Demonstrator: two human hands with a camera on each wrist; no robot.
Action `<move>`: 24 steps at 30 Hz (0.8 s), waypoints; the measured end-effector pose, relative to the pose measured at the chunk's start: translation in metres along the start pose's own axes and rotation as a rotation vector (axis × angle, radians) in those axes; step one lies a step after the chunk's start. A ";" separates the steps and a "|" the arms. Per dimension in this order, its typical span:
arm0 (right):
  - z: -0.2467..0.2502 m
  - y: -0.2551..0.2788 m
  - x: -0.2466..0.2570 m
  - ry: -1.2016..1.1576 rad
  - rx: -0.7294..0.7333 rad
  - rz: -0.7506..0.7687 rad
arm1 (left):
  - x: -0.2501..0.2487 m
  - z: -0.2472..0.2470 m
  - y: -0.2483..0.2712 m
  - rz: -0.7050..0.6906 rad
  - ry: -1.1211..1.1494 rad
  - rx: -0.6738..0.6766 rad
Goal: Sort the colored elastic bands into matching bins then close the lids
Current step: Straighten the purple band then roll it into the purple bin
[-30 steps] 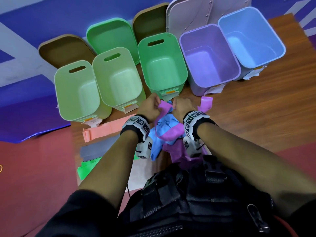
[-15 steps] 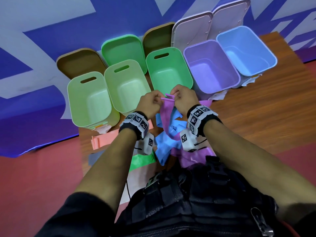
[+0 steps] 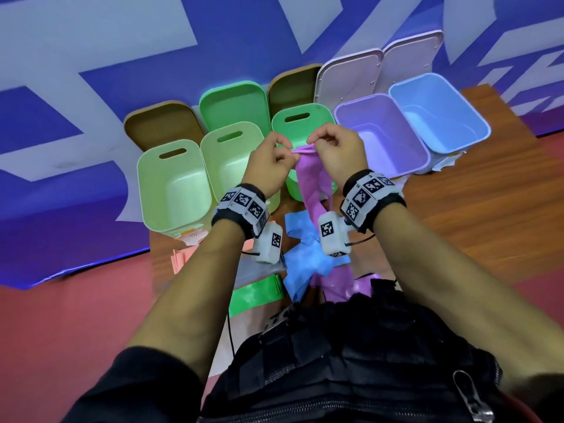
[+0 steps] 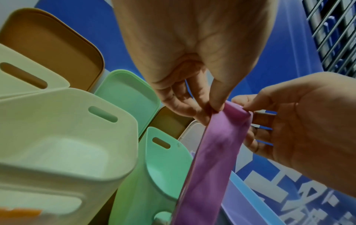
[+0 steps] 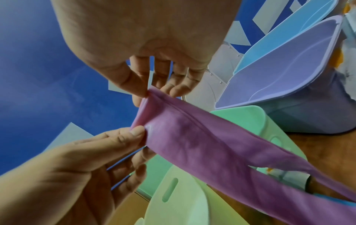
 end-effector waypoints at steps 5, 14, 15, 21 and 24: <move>0.009 -0.003 0.015 -0.018 -0.048 0.049 | -0.020 0.007 0.001 -0.062 0.029 0.019; 0.030 0.000 0.030 -0.075 -0.121 0.112 | -0.042 0.010 -0.002 -0.146 -0.005 0.058; 0.031 -0.001 0.028 -0.093 -0.121 0.100 | -0.043 0.009 -0.001 -0.148 -0.008 0.067; 0.041 0.000 0.017 -0.191 -0.134 0.022 | -0.042 0.001 0.002 -0.114 0.010 0.119; 0.042 0.002 0.015 -0.218 -0.112 0.025 | -0.042 -0.005 0.004 -0.106 0.015 0.133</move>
Point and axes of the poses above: each hand's wrist, its own y-axis away from the middle knuckle, its own z-axis out of the back of the hand, x = y × z, the point moved 9 cm from there along -y, towards the middle knuckle, and after that the axes turned 9 degrees about y, right-handed, at the moved point
